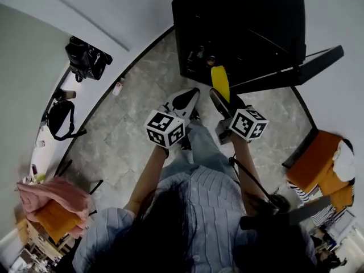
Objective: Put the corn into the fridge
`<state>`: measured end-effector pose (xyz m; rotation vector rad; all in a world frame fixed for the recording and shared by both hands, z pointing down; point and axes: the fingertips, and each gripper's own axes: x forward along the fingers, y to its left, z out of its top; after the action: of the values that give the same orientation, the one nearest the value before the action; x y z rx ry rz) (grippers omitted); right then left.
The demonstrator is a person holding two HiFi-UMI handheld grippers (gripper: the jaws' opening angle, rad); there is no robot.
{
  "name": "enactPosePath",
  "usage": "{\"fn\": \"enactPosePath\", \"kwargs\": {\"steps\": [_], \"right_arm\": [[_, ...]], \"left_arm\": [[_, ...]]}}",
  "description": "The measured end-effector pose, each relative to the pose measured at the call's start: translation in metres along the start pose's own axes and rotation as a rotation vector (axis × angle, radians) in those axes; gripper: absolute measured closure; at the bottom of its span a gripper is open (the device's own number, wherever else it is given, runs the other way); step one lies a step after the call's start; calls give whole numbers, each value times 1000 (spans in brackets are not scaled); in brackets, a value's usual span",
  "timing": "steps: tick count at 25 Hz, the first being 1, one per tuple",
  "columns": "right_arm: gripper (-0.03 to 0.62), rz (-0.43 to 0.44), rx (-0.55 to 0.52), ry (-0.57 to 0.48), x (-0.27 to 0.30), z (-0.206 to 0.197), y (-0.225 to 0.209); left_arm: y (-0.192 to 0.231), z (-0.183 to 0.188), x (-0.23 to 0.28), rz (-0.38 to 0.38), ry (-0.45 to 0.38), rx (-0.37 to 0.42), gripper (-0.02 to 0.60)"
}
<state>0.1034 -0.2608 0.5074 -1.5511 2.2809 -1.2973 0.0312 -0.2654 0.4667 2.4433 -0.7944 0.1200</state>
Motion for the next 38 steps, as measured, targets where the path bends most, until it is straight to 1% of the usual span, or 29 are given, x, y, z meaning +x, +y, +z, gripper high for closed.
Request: {"fn": "enactPosePath", "kwargs": {"steps": [6, 11, 14, 17, 19, 22, 31, 34, 38], "right_arm": [[358, -2, -7, 49, 44, 2, -24], [358, -33, -30, 70, 78, 9, -51], [358, -61, -55, 80, 97, 18, -71], [358, -104, -86, 86, 115, 31, -92], [358, -123, -72, 80, 128, 39, -102], [358, -149, -62, 80, 146, 50, -115], [358, -231, -212, 157, 182, 53, -156], [358, -260, -256, 181, 189, 54, -165], [358, -276, -323, 223, 202, 53, -172]], "left_arm": [[21, 1, 17, 15, 1, -8, 574], [40, -3, 28, 31, -13, -23, 574], [48, -4, 36, 47, -24, -28, 574], [48, -1, 44, 32, -27, -12, 574], [49, 3, 48, 26, -25, 2, 572], [52, 10, 52, 27, -36, -3, 574], [57, 16, 63, 25, -36, 16, 574], [58, 17, 64, 21, -38, 17, 574], [63, 13, 65, 28, -31, 9, 574]]}}
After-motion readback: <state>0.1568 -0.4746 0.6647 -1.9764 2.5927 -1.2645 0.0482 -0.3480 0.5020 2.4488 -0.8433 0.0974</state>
